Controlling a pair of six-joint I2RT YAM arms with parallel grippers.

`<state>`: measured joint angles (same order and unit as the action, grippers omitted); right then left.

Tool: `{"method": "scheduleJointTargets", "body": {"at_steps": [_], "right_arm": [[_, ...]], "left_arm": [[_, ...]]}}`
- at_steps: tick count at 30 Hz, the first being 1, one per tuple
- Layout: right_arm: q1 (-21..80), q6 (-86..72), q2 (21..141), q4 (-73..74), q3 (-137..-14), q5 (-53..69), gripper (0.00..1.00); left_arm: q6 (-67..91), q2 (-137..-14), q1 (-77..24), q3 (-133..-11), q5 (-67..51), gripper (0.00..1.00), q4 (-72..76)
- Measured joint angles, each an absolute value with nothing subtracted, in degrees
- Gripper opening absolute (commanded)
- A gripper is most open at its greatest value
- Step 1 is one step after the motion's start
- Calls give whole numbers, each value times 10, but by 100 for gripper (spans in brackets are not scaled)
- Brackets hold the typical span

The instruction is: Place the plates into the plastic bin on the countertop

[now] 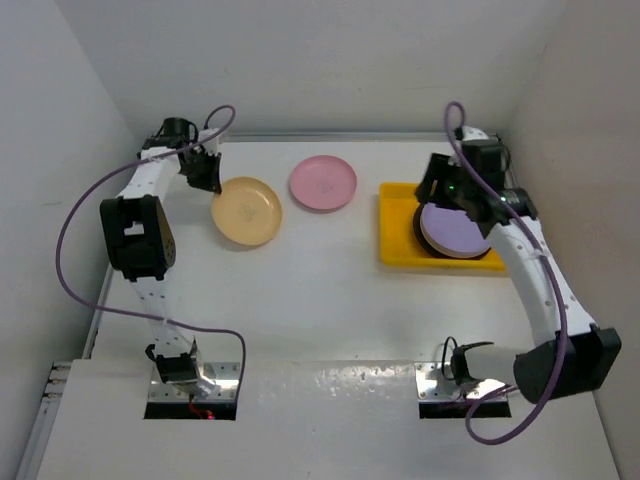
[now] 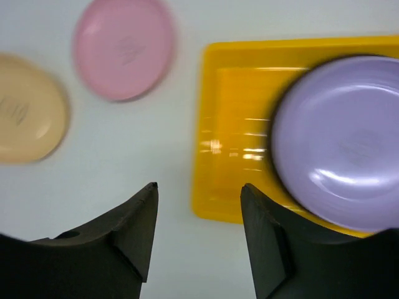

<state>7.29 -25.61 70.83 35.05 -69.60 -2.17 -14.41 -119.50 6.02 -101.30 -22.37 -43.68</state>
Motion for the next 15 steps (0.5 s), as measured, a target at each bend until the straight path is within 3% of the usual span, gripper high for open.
{"method": "scheduleJointTargets", "body": {"at_steps": [2, 5, 9, 11, 15], "right_arm": [[137, -256, 746, 338, -723, -8, 54], [230, -252, 829, 321, -791, 11, 76], [298, -243, 920, 294, -876, 30, 76], [314, -241, 944, 277, -893, 37, 73], [323, -241, 969, 257, -897, 40, 51]], "left_arm": [[-162, -1131, 41, -1013, -230, 0, -445], [-182, -1035, -13, -1033, -237, 0, -454], [-190, -991, -76, -1070, -266, 0, -466], [-191, -989, -91, -1074, -283, 0, -480], [-191, -1004, -92, -1074, -300, 0, -519]]}}
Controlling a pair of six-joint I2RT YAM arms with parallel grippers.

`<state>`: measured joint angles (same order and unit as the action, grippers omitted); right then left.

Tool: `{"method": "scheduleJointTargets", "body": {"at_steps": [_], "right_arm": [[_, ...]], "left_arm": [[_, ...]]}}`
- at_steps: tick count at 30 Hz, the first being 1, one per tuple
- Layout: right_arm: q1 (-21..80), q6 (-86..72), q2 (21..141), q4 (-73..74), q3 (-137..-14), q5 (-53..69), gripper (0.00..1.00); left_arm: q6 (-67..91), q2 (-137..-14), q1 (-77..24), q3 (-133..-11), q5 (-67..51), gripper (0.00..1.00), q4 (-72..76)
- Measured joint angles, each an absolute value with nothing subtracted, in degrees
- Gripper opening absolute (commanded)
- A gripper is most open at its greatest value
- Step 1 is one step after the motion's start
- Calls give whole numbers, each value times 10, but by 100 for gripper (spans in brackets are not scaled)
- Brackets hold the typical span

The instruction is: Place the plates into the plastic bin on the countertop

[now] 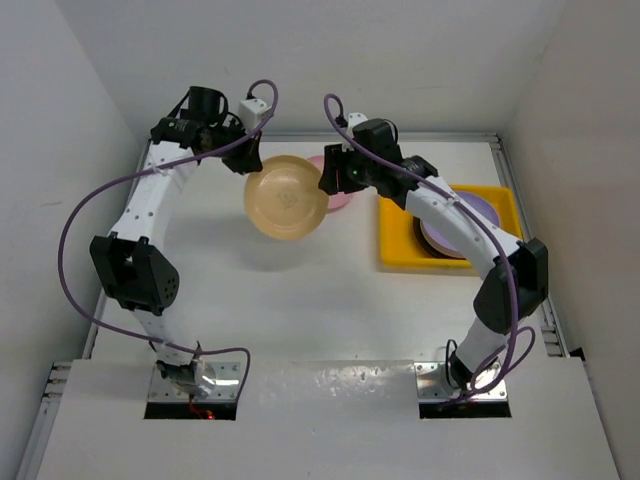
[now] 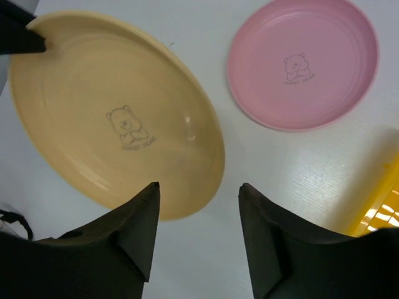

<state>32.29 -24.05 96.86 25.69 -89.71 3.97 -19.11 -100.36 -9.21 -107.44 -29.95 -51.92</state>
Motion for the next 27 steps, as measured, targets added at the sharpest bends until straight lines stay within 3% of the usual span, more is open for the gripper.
{"method": "scheduleJointTargets", "body": {"at_steps": [1, 9, 11, 14, 16, 18, 19, 23, 27], "right_arm": [[324, -242, 974, 255, -897, 35, 44], [324, -250, 984, 216, -851, 15, 45], [324, -249, 988, 214, -848, 16, 31], [323, -253, 993, 202, -848, 28, 0], [319, -262, 993, 193, -842, 37, 0], [312, -273, 988, 171, -823, 48, 0], [309, -278, 981, 163, -808, 50, 0], [257, -309, 937, 168, -750, 57, 0], [126, -336, 857, 204, -703, 53, 0]], "left_arm": [[-191, -1007, -91, -1074, -303, 0, -526], [-191, -1011, -91, -1112, -347, 0, -562], [-191, -1011, -91, -1114, -355, 0, -563], [-191, -1011, -91, -1114, -361, 0, -568], [-194, -1011, -90, -1114, -361, 0, -568], [-191, -1011, -89, -1114, -358, 60, -566], [-195, -1011, -89, -1114, -356, 99, -564], [-188, -1010, -89, -1114, -316, 100, -567], [-177, -1010, -79, -1114, -261, 100, -559]]}}
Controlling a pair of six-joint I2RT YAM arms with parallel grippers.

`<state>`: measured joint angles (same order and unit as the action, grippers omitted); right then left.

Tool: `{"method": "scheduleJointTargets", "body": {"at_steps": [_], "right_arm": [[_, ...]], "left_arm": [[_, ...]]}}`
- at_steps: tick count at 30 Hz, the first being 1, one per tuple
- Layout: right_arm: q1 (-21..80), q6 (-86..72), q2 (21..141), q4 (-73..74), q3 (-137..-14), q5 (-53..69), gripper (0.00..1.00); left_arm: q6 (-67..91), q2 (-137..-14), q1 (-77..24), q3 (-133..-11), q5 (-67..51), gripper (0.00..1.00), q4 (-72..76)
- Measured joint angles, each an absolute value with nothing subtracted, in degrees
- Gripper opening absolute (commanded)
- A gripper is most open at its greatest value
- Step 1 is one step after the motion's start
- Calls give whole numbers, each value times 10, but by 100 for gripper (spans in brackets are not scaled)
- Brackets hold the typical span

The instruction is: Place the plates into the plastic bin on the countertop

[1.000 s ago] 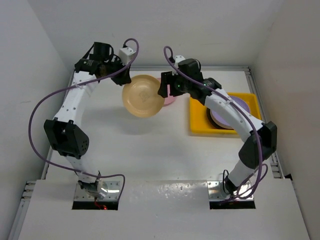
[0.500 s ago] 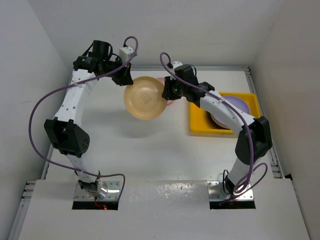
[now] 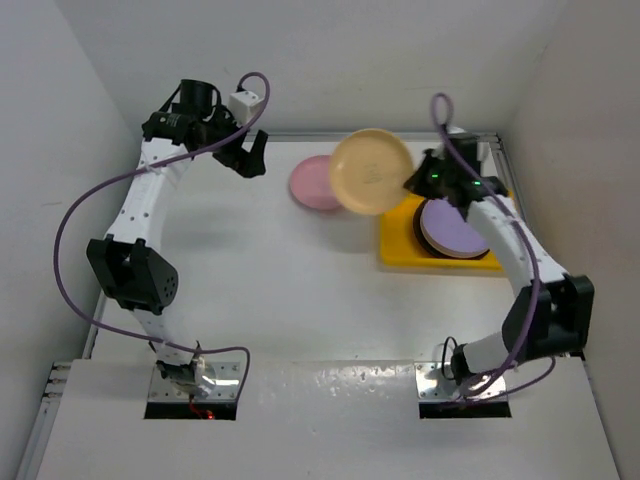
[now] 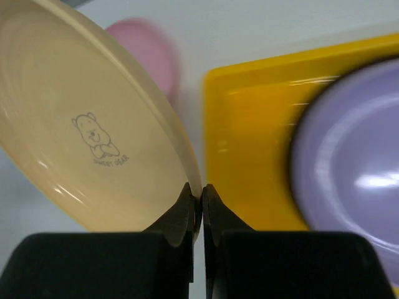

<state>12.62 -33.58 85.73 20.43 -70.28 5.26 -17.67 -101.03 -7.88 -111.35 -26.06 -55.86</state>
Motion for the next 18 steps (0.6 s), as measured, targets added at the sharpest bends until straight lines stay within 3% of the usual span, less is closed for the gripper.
{"method": "scheduleJointTargets", "body": {"at_steps": [6, 14, 15, 17, 18], "right_arm": [[-128, -356, 773, 312, -660, 4, 0], [-246, -351, 793, 370, -616, 6, 0], [-252, -351, 803, 369, -618, 7, 5], [-258, -350, 831, 367, -623, 6, 26], [-258, -348, 846, 366, -626, 9, 45]], "left_arm": [[-164, -1006, -34, -1082, -222, 100, -541], [-160, -1006, -26, -1062, -231, 100, -543], [-160, -1006, -26, -1062, -231, 100, -543], [-160, -1006, -26, -1062, -232, 100, -543], [-160, -1006, -25, -1062, -233, 100, -542]]}}
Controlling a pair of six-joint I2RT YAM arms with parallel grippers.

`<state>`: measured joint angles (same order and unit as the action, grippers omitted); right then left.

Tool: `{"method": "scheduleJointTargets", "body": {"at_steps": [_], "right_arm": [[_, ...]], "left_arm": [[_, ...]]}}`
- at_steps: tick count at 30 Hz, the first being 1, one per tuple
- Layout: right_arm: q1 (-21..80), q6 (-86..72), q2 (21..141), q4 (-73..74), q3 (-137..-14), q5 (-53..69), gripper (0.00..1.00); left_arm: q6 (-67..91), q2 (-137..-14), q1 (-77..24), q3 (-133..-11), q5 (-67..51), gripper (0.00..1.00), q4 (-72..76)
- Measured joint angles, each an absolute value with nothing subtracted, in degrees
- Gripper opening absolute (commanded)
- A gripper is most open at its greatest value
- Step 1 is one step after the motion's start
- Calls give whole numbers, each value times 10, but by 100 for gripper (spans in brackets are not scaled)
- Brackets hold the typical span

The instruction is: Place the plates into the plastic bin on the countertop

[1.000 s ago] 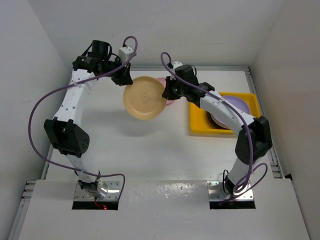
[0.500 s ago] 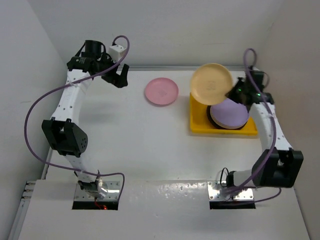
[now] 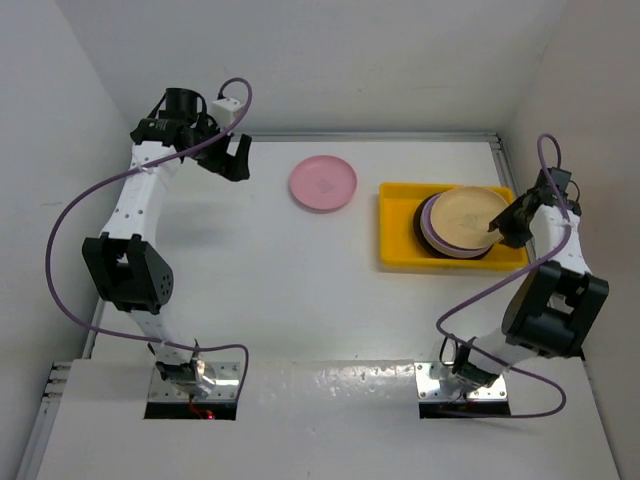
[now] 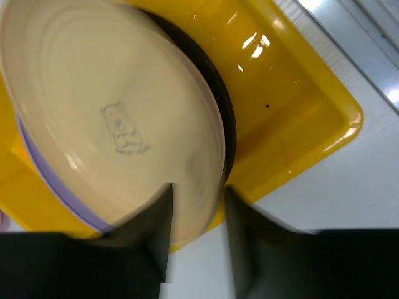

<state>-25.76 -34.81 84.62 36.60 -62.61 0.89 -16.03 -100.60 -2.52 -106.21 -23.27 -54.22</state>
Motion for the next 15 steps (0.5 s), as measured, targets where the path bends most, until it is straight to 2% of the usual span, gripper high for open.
{"method": "scheduleJointTargets", "body": {"at_steps": [3, 4, 5, 10, 14, 15], "right_arm": [[-257, -338, 890, 364, -634, 18, 59], [-256, -334, 905, 366, -637, 19, 67], [-255, -330, 915, 369, -641, 18, 69], [-230, -307, 923, 395, -661, -24, 75], [-154, -300, 876, 408, -688, -117, 75], [-125, -300, 859, 406, -699, -138, 72]], "left_arm": [[-161, -1006, -23, -1062, -234, 100, -542], [-162, -1006, -22, -1062, -234, 100, -542], [-162, -1006, -20, -1062, -234, 100, -542], [-162, -1006, -15, -1062, -238, 100, -541], [-162, -1006, -14, -1062, -241, 100, -541], [-162, -1006, -14, -1062, -241, 100, -541]]}}
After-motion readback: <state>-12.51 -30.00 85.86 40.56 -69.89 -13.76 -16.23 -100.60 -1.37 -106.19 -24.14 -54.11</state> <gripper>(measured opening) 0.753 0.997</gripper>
